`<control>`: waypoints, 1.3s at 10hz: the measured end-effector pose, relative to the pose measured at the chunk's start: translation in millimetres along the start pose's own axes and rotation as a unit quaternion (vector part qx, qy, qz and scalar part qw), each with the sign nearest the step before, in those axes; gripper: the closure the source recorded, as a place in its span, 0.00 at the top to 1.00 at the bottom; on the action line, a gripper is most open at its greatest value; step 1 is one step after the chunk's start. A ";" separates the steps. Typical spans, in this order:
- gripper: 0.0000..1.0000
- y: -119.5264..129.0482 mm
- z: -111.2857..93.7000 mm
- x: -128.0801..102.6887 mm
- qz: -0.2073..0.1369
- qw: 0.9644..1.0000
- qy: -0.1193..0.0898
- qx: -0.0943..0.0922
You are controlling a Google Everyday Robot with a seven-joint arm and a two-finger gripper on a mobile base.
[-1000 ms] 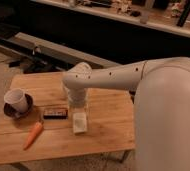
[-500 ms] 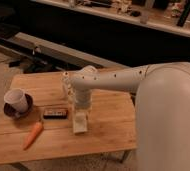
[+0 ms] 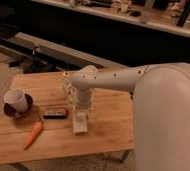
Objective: Wipe the white sponge on the table
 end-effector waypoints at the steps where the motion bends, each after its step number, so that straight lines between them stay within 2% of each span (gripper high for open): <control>1: 0.64 0.6 2.6 -0.1 0.000 1.000 0.003 -0.002; 2: 0.58 0.9 4.8 -0.9 0.002 1.000 0.006 -0.005; 7: 0.06 -1.7 6.4 -5.8 0.009 1.000 0.012 -0.013; 8: 0.01 -5.0 5.5 -6.7 0.012 1.000 0.012 -0.011; 12: 0.00 -26.3 -2.5 -11.9 0.027 1.000 0.005 0.001; 13: 0.00 -38.6 -5.8 -16.0 0.039 0.999 0.001 0.005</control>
